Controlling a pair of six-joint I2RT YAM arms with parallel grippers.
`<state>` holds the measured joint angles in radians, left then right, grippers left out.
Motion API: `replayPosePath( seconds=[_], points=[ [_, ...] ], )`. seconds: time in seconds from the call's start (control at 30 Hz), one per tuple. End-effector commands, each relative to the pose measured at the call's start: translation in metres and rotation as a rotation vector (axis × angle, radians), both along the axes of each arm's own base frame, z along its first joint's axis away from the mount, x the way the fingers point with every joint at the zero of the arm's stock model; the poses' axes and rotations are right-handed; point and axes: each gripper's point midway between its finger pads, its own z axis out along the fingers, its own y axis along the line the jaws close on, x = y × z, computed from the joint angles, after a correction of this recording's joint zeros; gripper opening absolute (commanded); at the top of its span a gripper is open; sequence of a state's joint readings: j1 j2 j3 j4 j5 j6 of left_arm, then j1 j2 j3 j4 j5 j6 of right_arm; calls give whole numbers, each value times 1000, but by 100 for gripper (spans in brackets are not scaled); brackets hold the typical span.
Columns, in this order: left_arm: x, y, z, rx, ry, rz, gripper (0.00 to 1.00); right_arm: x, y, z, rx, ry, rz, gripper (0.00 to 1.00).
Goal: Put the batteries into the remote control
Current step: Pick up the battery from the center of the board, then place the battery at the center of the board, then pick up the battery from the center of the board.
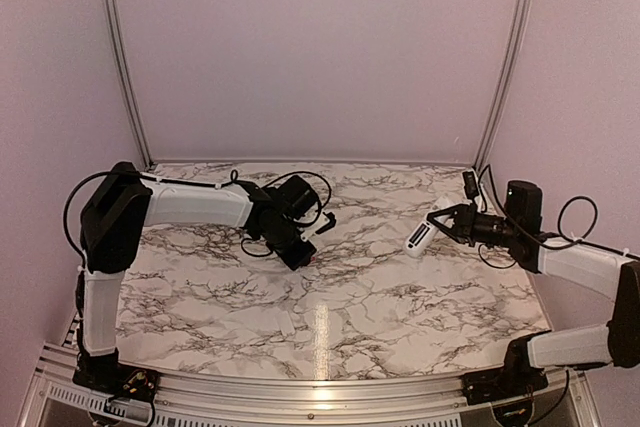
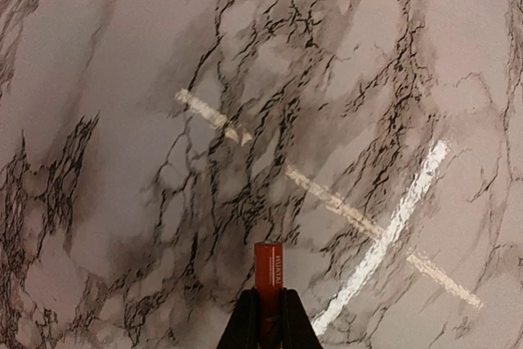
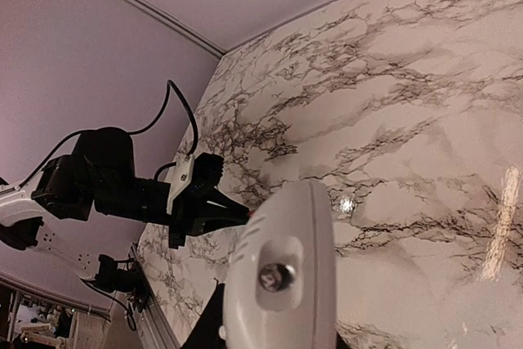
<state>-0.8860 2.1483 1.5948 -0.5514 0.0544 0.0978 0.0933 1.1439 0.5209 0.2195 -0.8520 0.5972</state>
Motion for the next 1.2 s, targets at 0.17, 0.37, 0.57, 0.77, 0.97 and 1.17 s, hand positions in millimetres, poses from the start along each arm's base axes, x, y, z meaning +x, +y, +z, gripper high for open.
replayPosePath(
  seconds=[0.17, 0.37, 0.57, 0.77, 0.97, 1.17],
  points=[
    [-49, 104, 15, 27, 116, 317, 0, 3, 31, 23, -2, -81, 99, 0],
    [-74, 140, 5, 62, 139, 408, 0, -1, 49, 23, 0, -83, 145, 0],
    [-87, 156, -15, 104, 174, 446, 0, -5, 64, 20, -6, -72, 190, 0],
    [-88, 160, -22, 140, 180, 447, 15, -6, 74, 17, -14, -60, 214, 0],
    [-88, 160, -27, 174, 193, 424, 25, -4, 77, 16, -22, -51, 225, 0],
    [-85, 158, -28, 191, 193, 414, 16, -3, 77, 16, -26, -50, 226, 0]
  ],
)
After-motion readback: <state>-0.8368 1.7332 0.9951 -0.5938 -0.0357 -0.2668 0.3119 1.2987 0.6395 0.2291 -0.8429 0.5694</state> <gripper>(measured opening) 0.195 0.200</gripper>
